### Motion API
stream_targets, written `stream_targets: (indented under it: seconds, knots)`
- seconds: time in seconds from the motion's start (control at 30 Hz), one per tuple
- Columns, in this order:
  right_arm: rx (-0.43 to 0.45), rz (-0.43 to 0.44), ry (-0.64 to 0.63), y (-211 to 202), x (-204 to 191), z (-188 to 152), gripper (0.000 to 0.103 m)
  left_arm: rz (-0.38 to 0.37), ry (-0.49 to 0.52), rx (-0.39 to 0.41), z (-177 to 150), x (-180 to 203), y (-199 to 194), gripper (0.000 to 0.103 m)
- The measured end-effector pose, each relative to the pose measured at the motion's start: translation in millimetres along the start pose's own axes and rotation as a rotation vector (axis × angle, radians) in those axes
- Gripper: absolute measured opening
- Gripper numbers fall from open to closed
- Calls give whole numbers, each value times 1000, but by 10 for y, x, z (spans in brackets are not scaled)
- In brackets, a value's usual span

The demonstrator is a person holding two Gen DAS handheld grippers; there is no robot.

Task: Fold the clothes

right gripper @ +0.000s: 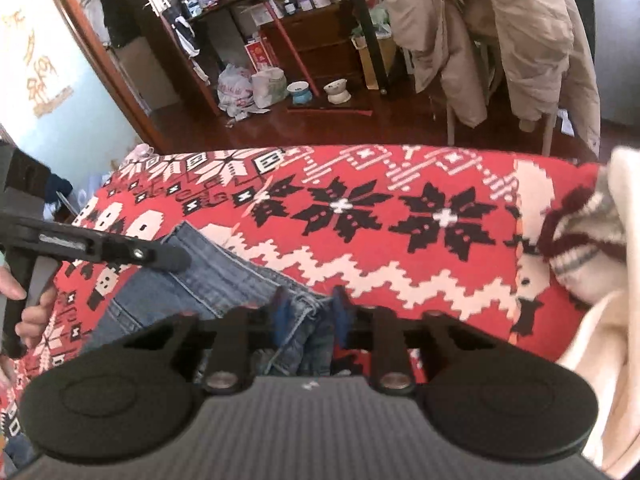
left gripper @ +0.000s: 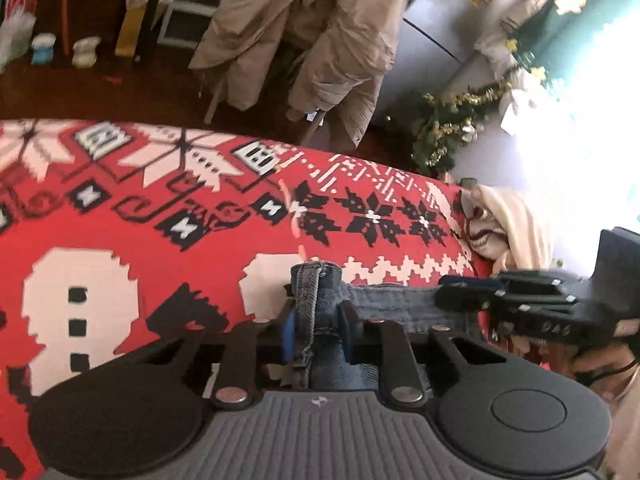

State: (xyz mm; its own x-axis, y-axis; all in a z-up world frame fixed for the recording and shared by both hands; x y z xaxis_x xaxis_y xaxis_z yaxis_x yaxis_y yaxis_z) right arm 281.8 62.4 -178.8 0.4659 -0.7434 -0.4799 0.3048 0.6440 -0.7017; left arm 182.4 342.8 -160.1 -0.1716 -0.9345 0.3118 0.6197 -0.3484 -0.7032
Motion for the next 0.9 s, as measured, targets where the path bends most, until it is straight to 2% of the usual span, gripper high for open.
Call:
stream_targets:
  seconds: [0.1,0.23,0.37,0.5,0.6,0.77,0.9]
  knots:
    - [26,14,-28,-160,-133,7,15,-17,4,50,17,121,-250,15]
    - [78,30,-104,-615,-413,-87,15,-40,43,107,-19,386,-717,14]
    - [120,23,-198,-1199,-773,-359,14,-80,117,161,-265,752,-1340,13]
    - [147,19,-305,-1822,-1129,-927,14,-79,217,159,-735,1161,-1856,14]
    - [155,-32,-439,-2122,-1377,-1567,14,-53,278,114,-1240,1378,-1970,16]
    - [66,-110,-541,-2075,-1504,-2630,14,21,327,-12,-2055,1561,-1777,18]
    - [-1,-138,-485,-1948,-1380,-3080,15,16,292,-38,-2343,1496,-1739,18]
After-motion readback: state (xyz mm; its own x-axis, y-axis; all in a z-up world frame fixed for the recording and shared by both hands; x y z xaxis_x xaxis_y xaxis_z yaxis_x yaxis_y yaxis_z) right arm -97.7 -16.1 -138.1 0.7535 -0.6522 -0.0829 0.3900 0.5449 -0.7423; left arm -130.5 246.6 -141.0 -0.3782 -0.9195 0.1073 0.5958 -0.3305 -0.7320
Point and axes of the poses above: each gripper's, at about its wrist camera, not at the fingertips, and y roughly the way its jaws point, x to its right, z to its top, the point moved 1 cm from there along y, roughly the way its jaws point, and after that the axes turned 15 degrees about y, right-handed, at the moved point
